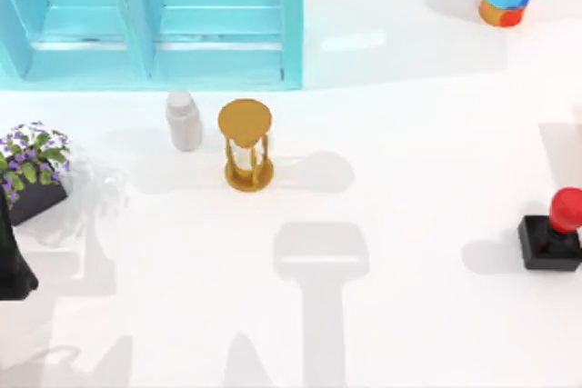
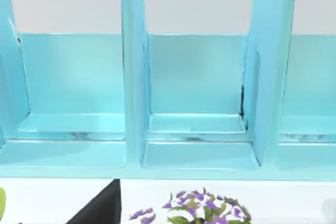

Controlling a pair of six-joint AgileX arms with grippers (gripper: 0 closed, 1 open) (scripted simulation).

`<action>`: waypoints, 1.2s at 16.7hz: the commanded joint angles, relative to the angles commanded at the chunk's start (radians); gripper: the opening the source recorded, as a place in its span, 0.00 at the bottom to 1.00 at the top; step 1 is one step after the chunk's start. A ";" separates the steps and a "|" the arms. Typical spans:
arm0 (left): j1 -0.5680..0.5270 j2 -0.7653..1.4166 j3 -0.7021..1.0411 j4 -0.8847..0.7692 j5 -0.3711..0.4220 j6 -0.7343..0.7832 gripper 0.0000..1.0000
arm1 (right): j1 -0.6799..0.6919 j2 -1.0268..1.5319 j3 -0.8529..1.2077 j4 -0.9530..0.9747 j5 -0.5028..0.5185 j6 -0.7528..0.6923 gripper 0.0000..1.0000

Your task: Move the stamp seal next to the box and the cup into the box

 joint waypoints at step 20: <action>0.000 0.000 0.000 0.000 0.000 0.000 1.00 | 0.000 0.000 0.000 0.000 0.000 0.000 1.00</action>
